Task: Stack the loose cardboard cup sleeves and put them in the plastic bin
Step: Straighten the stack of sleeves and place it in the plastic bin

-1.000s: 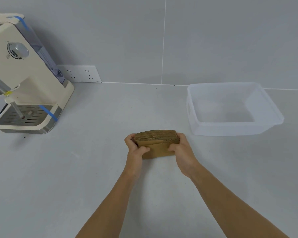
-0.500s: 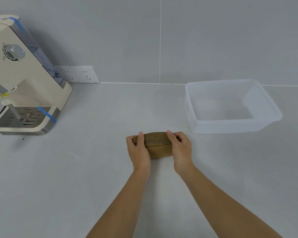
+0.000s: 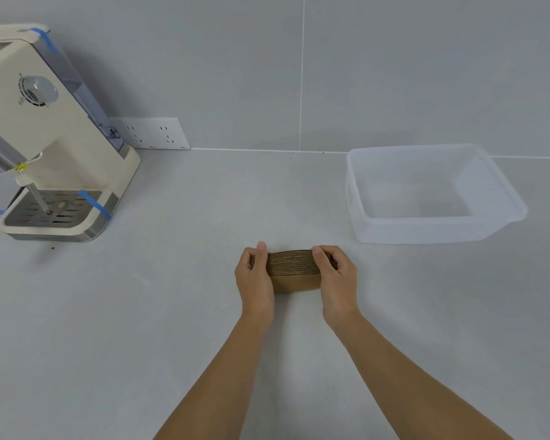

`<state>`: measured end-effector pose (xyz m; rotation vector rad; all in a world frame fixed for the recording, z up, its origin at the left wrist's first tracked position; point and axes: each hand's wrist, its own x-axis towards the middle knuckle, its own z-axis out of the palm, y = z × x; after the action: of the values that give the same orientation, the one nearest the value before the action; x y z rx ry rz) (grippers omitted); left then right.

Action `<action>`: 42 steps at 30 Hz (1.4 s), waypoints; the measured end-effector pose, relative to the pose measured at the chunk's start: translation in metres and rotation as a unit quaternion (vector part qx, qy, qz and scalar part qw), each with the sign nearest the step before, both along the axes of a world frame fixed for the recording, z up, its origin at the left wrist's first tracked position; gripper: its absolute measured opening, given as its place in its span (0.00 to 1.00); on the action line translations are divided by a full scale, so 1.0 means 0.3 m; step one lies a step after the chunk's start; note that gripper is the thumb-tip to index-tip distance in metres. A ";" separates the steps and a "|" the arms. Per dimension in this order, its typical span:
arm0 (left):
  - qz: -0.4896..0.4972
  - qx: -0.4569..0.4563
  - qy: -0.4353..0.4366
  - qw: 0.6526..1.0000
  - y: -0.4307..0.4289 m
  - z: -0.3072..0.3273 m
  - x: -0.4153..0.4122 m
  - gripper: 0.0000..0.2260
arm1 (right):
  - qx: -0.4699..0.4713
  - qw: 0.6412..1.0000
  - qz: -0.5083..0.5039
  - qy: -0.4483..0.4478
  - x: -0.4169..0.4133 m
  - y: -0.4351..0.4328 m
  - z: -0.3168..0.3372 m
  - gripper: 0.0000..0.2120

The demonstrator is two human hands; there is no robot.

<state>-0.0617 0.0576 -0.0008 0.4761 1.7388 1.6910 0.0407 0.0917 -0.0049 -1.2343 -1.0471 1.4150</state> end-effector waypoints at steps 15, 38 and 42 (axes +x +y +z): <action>-0.075 0.048 -0.006 0.996 -0.095 -0.025 0.041 0.12 | 0.020 0.999 -0.017 -0.038 0.050 -0.078 -0.023 0.05; -0.079 0.064 0.023 0.995 -0.102 0.003 0.025 0.11 | 0.072 0.997 -0.023 0.000 0.038 -0.077 0.000 0.10; -0.100 0.063 0.031 0.992 -0.116 -0.017 0.025 0.07 | 0.054 0.998 -0.028 -0.006 0.043 -0.092 -0.039 0.06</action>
<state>-0.0542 0.0227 -0.0059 0.7429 1.5743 1.6623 0.0537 0.0642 -0.0165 -1.1869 -1.0749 1.2920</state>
